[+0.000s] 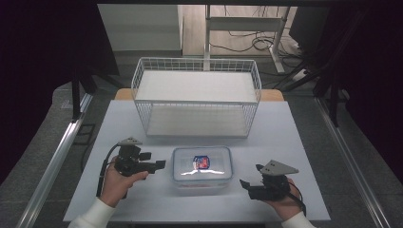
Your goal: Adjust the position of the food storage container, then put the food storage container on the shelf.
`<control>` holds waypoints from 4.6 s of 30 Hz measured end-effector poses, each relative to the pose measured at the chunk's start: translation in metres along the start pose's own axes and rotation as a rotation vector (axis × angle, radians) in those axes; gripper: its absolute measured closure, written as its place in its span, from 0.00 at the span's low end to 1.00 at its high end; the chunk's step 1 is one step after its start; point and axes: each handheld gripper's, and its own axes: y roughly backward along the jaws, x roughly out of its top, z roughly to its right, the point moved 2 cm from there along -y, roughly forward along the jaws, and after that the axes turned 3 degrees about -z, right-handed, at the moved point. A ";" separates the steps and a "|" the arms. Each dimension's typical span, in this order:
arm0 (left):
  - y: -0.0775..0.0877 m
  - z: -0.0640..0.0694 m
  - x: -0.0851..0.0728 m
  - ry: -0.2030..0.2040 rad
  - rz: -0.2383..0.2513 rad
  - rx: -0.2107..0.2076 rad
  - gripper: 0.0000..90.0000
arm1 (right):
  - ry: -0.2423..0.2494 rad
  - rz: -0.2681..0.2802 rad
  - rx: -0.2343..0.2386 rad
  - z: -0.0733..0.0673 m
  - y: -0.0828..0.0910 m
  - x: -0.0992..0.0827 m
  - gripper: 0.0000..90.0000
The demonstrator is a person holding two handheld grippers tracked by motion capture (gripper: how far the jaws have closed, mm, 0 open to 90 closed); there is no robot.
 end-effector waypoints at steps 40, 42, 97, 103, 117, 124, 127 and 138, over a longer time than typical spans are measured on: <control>-0.066 -0.003 0.003 0.138 -0.117 -0.286 0.19 | -0.307 0.060 0.254 0.026 -0.021 0.024 0.11; -0.069 -0.003 0.003 0.143 -0.127 -0.293 0.19 | -0.332 0.051 0.278 0.030 -0.026 0.026 0.11; -0.042 0.013 -0.008 0.103 -0.033 -0.310 0.50 | -0.572 -0.097 0.458 0.015 -0.045 0.031 0.55; -0.041 0.015 -0.008 0.083 -0.036 -0.304 0.51 | -0.572 -0.098 0.450 0.013 -0.042 0.031 0.56; -0.037 0.014 -0.005 0.076 -0.021 -0.307 0.52 | -0.563 -0.069 0.442 0.011 -0.038 0.034 0.58; -0.033 0.015 0.001 0.060 -0.001 -0.298 0.52 | -0.535 -0.039 0.432 0.012 -0.034 0.039 0.58; -0.034 0.014 0.004 0.054 0.003 -0.295 0.52 | -0.504 -0.026 0.420 0.013 -0.033 0.044 0.58; -0.036 -0.002 0.028 0.029 0.024 -0.290 0.53 | -0.449 0.016 0.398 0.024 -0.044 0.063 0.58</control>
